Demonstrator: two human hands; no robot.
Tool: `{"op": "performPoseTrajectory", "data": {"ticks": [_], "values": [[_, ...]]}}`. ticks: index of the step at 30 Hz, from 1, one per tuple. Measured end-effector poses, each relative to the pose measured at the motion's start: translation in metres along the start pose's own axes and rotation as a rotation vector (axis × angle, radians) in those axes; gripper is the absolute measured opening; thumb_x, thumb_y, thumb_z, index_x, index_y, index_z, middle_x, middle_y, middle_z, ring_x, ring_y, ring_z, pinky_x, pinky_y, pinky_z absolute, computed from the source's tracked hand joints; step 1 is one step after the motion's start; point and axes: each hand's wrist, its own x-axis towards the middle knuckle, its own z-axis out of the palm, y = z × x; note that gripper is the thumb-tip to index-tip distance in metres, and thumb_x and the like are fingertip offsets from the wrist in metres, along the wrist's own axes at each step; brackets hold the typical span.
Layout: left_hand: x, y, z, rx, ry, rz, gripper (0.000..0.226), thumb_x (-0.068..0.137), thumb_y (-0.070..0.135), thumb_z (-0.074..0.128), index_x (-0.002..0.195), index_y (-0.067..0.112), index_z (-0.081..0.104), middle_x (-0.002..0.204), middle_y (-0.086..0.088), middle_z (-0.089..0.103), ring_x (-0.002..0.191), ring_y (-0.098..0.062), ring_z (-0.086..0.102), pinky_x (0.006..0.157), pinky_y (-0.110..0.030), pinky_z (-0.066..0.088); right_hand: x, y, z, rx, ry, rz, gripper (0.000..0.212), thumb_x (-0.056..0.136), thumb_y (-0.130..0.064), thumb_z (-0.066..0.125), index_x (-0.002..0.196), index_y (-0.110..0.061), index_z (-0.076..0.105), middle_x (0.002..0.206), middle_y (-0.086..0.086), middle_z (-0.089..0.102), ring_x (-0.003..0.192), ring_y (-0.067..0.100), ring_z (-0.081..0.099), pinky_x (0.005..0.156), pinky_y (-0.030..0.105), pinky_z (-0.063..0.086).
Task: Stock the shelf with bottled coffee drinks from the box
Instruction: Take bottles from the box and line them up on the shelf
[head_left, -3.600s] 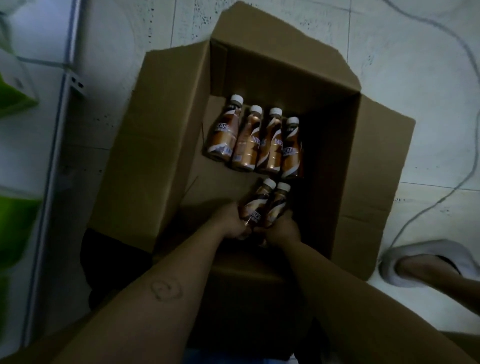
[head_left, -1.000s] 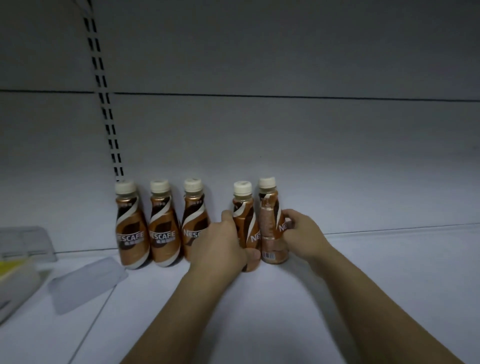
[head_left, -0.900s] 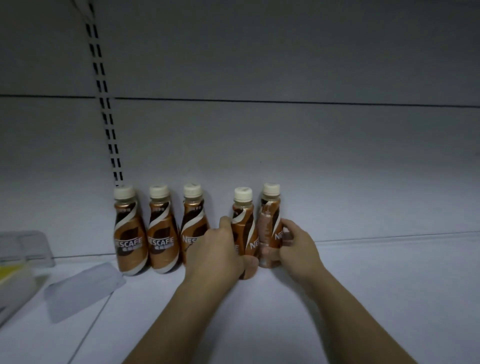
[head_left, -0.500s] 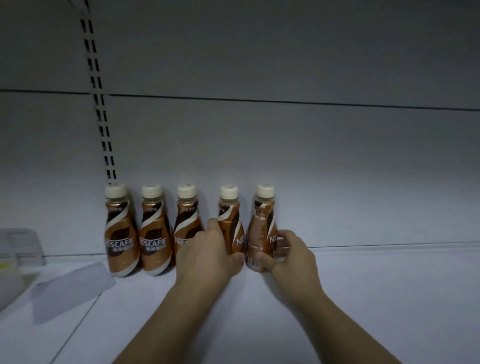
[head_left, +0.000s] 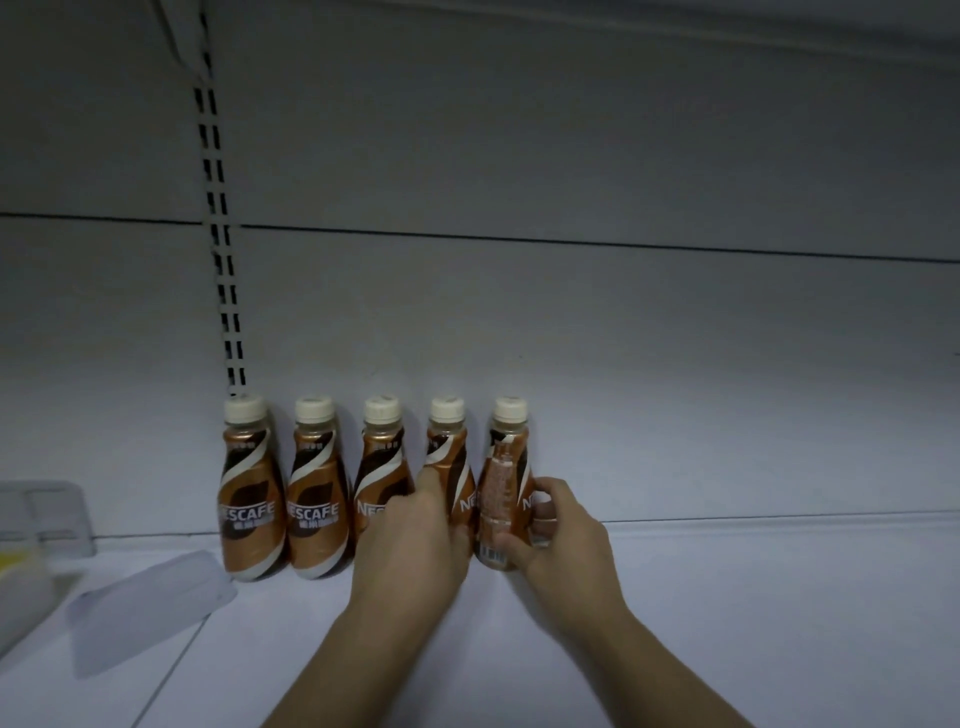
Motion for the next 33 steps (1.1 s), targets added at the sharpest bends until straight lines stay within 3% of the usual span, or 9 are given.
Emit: {"op": "performPoseTrajectory", "data": {"ticks": [4,7,10,13,17,19,22,28,33], "values": [[0.008,0.003,0.002,0.085,0.008,-0.028,0.02,0.088,0.036,0.058,0.099,0.019,0.058,0.083,0.001,0.066,0.074,-0.016,0.064,0.068,-0.032,0.054,0.0,-0.001,0.001,-0.062,0.016,-0.002,0.049,0.069,-0.028,0.082,0.086,-0.056,0.046,0.075,-0.045,0.057,0.078,-0.022,0.057,0.059,0.004,0.043],[0.007,0.004,0.003,0.134,-0.013,-0.024,0.02,0.087,0.038,0.056,0.078,0.02,0.059,0.071,0.003,0.062,0.064,-0.015,0.06,0.061,-0.031,0.053,-0.004,-0.008,-0.002,-0.126,0.019,0.033,0.043,0.066,-0.042,0.08,0.088,-0.056,0.045,0.072,-0.037,0.058,0.077,-0.009,0.062,0.068,0.015,0.048],[-0.001,0.001,0.0,0.102,-0.039,0.013,0.023,0.086,0.041,0.056,0.071,0.024,0.056,0.064,0.006,0.059,0.06,-0.011,0.057,0.058,-0.029,0.05,-0.009,-0.018,-0.017,-0.225,-0.07,0.049,0.071,0.059,-0.069,0.071,0.12,-0.048,0.042,0.103,-0.027,0.062,0.108,0.009,0.06,0.082,0.021,0.047],[-0.014,0.013,-0.001,0.031,-0.088,0.129,0.024,0.084,0.05,0.054,0.078,0.028,0.06,0.07,0.01,0.062,0.069,-0.01,0.06,0.065,-0.032,0.052,-0.018,-0.022,-0.051,-0.454,-0.066,0.05,0.108,0.064,-0.076,0.065,0.151,-0.031,0.02,0.153,-0.008,0.036,0.139,0.017,0.034,0.114,0.048,0.023],[-0.036,0.051,0.01,-0.058,-0.178,0.318,0.045,0.08,0.059,0.054,0.117,0.033,0.057,0.12,0.01,0.06,0.113,-0.014,0.055,0.091,-0.031,0.046,-0.05,-0.018,-0.119,-0.677,0.002,0.043,0.099,0.072,-0.068,0.064,0.151,-0.032,0.017,0.158,-0.007,0.025,0.145,0.012,0.019,0.117,0.053,0.001],[-0.042,0.075,0.017,-0.06,-0.258,0.424,0.068,0.081,0.064,0.051,0.139,0.03,0.043,0.146,0.007,0.042,0.134,-0.013,0.035,0.107,-0.031,0.03,-0.07,-0.016,-0.156,-0.76,0.036,0.094,0.098,0.073,-0.066,0.065,0.152,-0.033,0.016,0.159,-0.004,0.023,0.146,0.014,0.016,0.116,0.055,0.0],[-0.052,0.121,0.026,-0.039,-0.324,0.567,0.086,0.076,0.072,0.048,0.146,0.026,0.031,0.155,0.003,0.029,0.142,-0.015,0.021,0.112,-0.034,0.02,-0.101,-0.013,-0.209,-0.861,0.107,0.173,0.099,0.073,-0.068,0.064,0.152,-0.036,0.013,0.161,0.0,0.018,0.147,0.018,0.013,0.115,0.057,-0.001],[-0.117,0.23,0.064,-0.148,-0.543,0.841,0.085,0.076,0.076,0.043,0.145,0.027,0.034,0.155,0.004,0.029,0.143,-0.017,0.021,0.113,-0.038,0.019,-0.194,0.002,-0.309,-1.02,0.237,0.389,0.101,0.07,-0.072,0.063,0.151,-0.035,0.017,0.16,0.0,0.022,0.146,0.019,0.019,0.115,0.057,0.008],[-0.196,0.316,0.099,-0.26,-0.68,1.058,0.085,0.072,0.078,0.044,0.138,0.024,0.043,0.143,0.0,0.046,0.133,-0.02,0.037,0.106,-0.039,0.033,-0.302,0.016,-0.378,-1.066,0.321,0.669,0.102,0.068,-0.071,0.067,0.151,-0.031,0.022,0.158,0.0,0.026,0.143,0.025,0.025,0.112,0.058,0.022]]}}
